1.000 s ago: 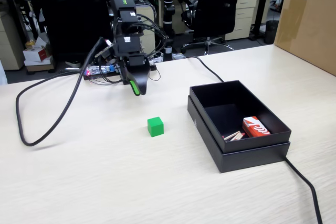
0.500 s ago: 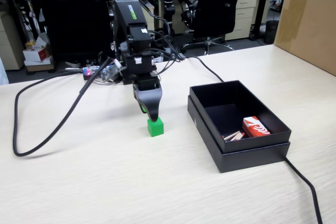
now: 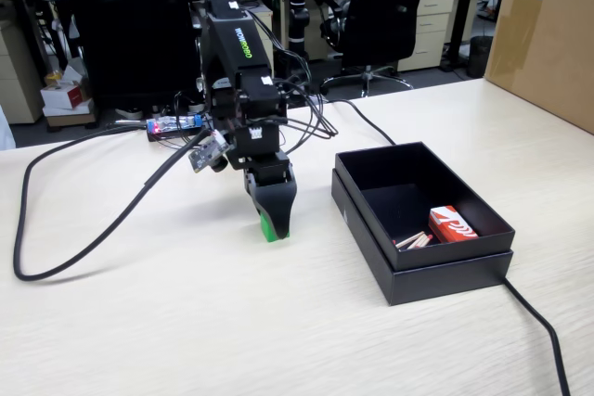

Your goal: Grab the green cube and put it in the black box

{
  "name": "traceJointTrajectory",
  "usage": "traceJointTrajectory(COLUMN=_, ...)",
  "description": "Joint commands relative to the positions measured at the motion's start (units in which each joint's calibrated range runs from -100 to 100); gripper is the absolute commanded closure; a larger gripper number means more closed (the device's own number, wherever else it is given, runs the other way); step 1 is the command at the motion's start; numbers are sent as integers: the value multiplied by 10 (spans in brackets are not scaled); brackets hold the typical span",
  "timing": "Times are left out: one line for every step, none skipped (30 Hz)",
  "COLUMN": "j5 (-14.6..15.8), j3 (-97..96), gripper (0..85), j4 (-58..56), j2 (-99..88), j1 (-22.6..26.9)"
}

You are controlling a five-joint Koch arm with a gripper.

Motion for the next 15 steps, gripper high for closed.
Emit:
traceJointTrajectory(j5=0, j3=40, gripper=459, j4=-7, j2=1, j1=0)
traceJointTrajectory(j5=0, j3=41, gripper=464, j4=-7, j2=6, j1=0)
traceJointTrajectory(j5=0, j3=42, gripper=495, j4=-7, j2=8, j1=0)
traceJointTrajectory(j5=-1, j3=43, gripper=527, j4=-7, j2=10, j1=0)
traceJointTrajectory(j5=-1, j3=43, gripper=556, j4=-7, j2=12, j1=0)
traceJointTrajectory(j5=-1, j3=45, gripper=587, j4=-7, j2=15, j1=0)
traceJointTrajectory(j5=-1, j3=47, gripper=609, j4=-7, j2=18, j1=-1)
traceJointTrajectory(j5=-1, j3=47, gripper=633, j4=-7, j2=19, j1=-1)
traceJointTrajectory(j5=-1, j3=48, gripper=685, j4=-7, j2=23, j1=-2)
traceJointTrajectory(j5=-1, j3=50, gripper=754, j4=-7, j2=24, j1=-2)
traceJointTrajectory(j5=-1, j3=55, gripper=825, j4=-7, j2=26, j1=-3)
traceJointTrajectory(j5=-2, j3=57, gripper=846, j4=-7, j2=26, j1=-3)
traceJointTrajectory(j5=-2, j3=57, gripper=846, j4=-7, j2=26, j1=-3)
traceJointTrajectory(j5=-3, j3=57, gripper=846, j4=-7, j2=25, j1=-2)
traceJointTrajectory(j5=-3, j3=57, gripper=846, j4=-7, j2=16, j1=-2)
